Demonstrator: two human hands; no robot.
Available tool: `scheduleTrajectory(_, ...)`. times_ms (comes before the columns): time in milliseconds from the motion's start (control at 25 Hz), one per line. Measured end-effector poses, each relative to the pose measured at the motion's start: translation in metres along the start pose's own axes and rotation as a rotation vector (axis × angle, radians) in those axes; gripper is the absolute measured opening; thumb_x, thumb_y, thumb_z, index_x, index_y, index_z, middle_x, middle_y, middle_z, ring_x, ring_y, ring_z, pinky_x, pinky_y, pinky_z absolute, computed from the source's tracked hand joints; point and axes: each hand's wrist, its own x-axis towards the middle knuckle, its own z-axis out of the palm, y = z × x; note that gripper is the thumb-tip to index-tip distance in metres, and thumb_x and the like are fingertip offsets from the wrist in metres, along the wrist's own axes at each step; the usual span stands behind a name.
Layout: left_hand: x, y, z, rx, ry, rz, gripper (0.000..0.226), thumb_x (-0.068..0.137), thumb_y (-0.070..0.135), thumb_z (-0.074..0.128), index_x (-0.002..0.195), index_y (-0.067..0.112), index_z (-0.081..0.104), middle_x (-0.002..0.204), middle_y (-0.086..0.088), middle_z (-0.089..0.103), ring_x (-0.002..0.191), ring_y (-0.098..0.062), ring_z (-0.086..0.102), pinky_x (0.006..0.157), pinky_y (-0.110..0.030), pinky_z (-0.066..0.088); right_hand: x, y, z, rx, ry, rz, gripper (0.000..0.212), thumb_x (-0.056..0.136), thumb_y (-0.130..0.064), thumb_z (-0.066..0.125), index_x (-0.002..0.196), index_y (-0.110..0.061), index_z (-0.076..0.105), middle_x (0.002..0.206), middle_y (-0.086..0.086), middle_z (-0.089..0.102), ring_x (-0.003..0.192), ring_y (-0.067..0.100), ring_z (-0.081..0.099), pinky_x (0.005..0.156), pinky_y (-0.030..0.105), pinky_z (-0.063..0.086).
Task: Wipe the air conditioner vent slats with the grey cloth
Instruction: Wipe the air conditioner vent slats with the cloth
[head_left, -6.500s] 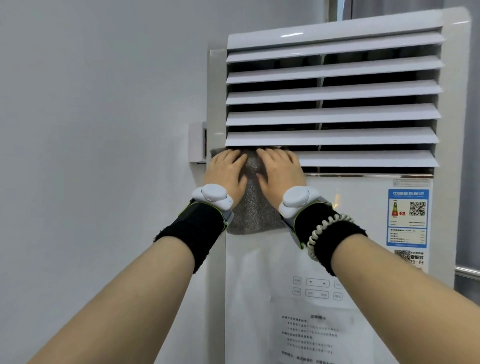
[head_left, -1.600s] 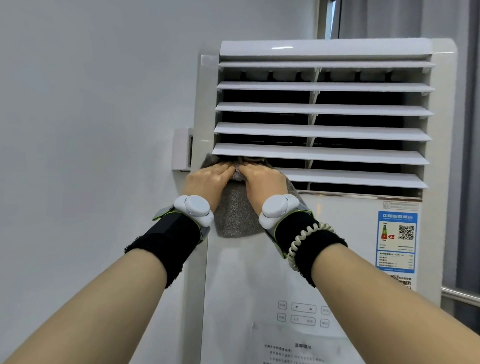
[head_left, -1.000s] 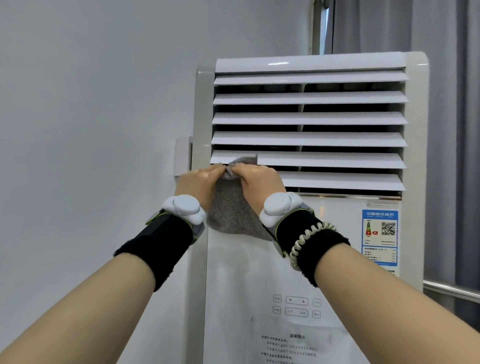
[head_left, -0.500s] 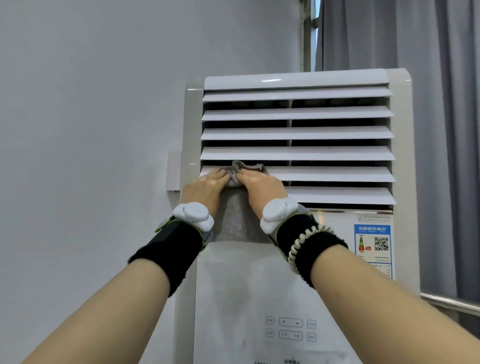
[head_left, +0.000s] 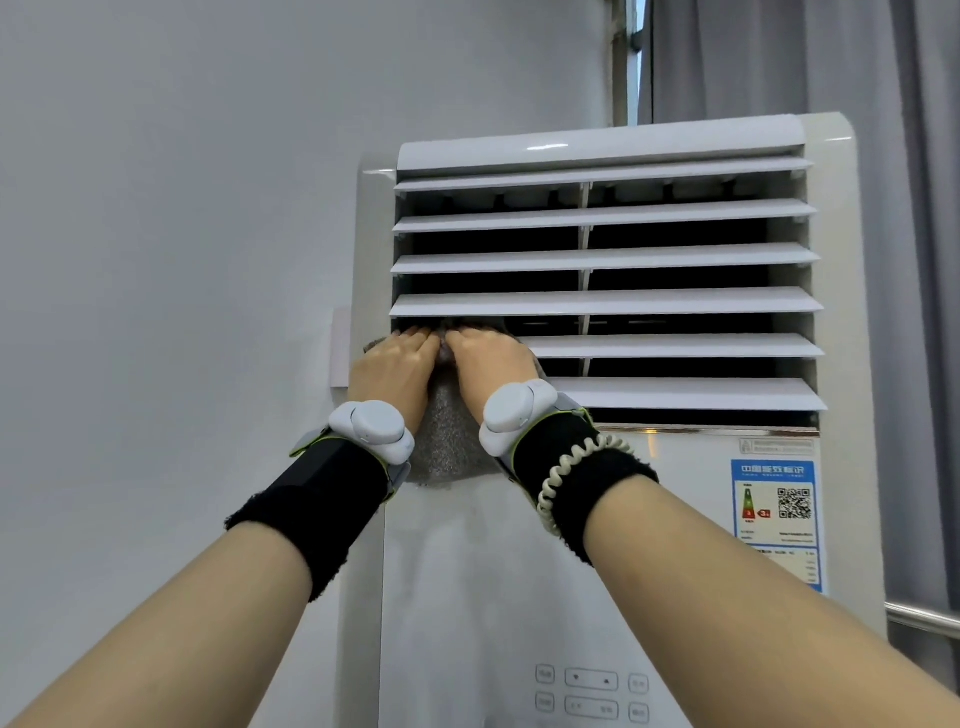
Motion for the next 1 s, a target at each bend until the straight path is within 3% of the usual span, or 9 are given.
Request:
scheduleTrajectory(80, 0.000, 0.002, 0.002, 0.017, -0.009, -0.014, 0.020, 0.089, 0.002, 0.049, 0.104, 0.006, 0.060, 0.101, -0.014, 0.068, 0.093, -0.033, 0.064, 0.065, -0.038, 0.048, -0.001, 0.003, 0.000, -0.003, -0.003, -0.008, 0.028, 0.096, -0.007, 0.035, 0.115, -0.009, 0.054, 0.118, 0.009, 0.064, 0.109, 0.029, 0.060, 0.080, 0.040, 0.050)
scheduleTrajectory(360, -0.003, 0.017, 0.003, -0.074, 0.080, 0.053, 0.028, 0.083, -0.007, 0.054, 0.108, -0.001, 0.064, 0.109, -0.019, 0.070, 0.100, -0.034, 0.066, 0.082, -0.043, 0.053, -0.012, 0.023, -0.002, 0.036, 0.018, -0.054, 0.032, 0.095, -0.006, 0.035, 0.122, -0.012, 0.051, 0.123, 0.005, 0.061, 0.116, 0.026, 0.055, 0.090, 0.036, 0.046)
scheduleTrajectory(560, 0.001, 0.047, 0.009, -0.093, 0.034, -0.001, 0.033, 0.093, 0.006, 0.045, 0.124, 0.009, 0.055, 0.128, -0.008, 0.062, 0.116, -0.028, 0.057, 0.086, -0.039, 0.048, -0.030, 0.055, -0.007, 0.021, 0.042, -0.052, 0.034, 0.096, -0.007, 0.035, 0.127, -0.015, 0.047, 0.125, 0.003, 0.059, 0.119, 0.023, 0.052, 0.094, 0.032, 0.043)
scheduleTrajectory(800, 0.004, 0.091, 0.008, -0.105, 0.161, 0.112, 0.024, 0.073, -0.006, 0.069, 0.096, 0.001, 0.070, 0.096, -0.014, 0.076, 0.087, -0.031, 0.072, 0.064, -0.035, 0.058, -0.049, 0.098, -0.016, 0.030, 0.035, -0.043, 0.042, 0.095, -0.004, 0.035, 0.134, -0.016, 0.042, 0.134, 0.003, 0.055, 0.125, 0.022, 0.048, 0.096, 0.032, 0.042)
scheduleTrajectory(1000, 0.006, 0.120, 0.014, -0.133, 0.204, 0.152, 0.027, 0.068, -0.008, 0.072, 0.093, 0.001, 0.072, 0.094, -0.014, 0.076, 0.087, -0.029, 0.073, 0.073, -0.039, 0.059, -0.068, 0.128, -0.017, 0.063, 0.101, -0.033, 0.039, 0.096, -0.007, 0.038, 0.133, -0.015, 0.048, 0.135, 0.004, 0.057, 0.126, 0.021, 0.050, 0.099, 0.033, 0.042)
